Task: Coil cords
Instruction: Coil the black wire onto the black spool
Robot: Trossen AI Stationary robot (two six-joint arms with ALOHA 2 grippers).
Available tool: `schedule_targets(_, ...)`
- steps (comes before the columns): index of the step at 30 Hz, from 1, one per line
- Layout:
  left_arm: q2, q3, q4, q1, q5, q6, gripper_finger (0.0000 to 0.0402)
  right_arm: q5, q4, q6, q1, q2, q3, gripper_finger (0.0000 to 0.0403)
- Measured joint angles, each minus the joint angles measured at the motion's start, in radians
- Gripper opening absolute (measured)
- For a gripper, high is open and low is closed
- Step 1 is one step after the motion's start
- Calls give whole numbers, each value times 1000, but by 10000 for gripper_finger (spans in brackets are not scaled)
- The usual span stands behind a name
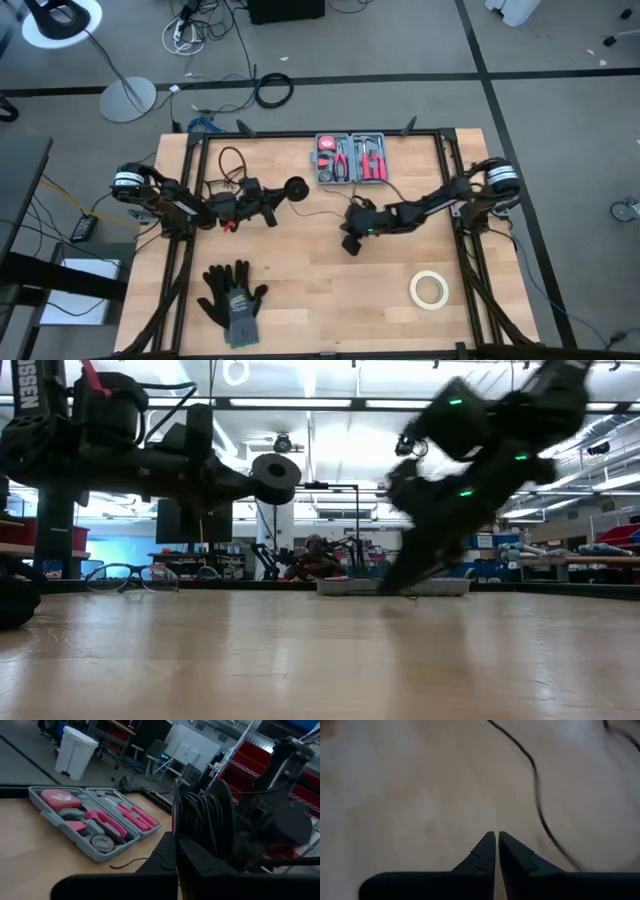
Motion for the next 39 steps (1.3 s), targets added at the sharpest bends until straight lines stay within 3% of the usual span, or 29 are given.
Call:
schedule_targets(5, 0, -8, -6, 0, -2, 1, 0, -37, 93, 81, 18, -169, -164, 22)
schedule_targets(10, 0, -8, -8, 0, -2, 6, 0, 6, 279, -52, 9, -224, -228, 22)
schedule_targets(14, 0, -8, -8, 0, -2, 6, 0, 47, 399, -162, -12, -153, -188, 33)
schedule_targets(19, 0, -8, -11, 0, -3, 8, 0, 38, 409, -179, -52, 4, -71, 68)
schedule_targets(28, 0, -8, -13, 0, 27, 9, 0, -46, 398, -395, -79, 189, 120, 126)
schedule_targets(34, 0, -8, -14, 0, 28, 10, 0, -17, 394, -600, -79, 270, 161, 131)
schedule_targets(39, 0, -8, -13, 0, 28, 10, 0, 24, 383, -614, -83, 282, 170, 125)
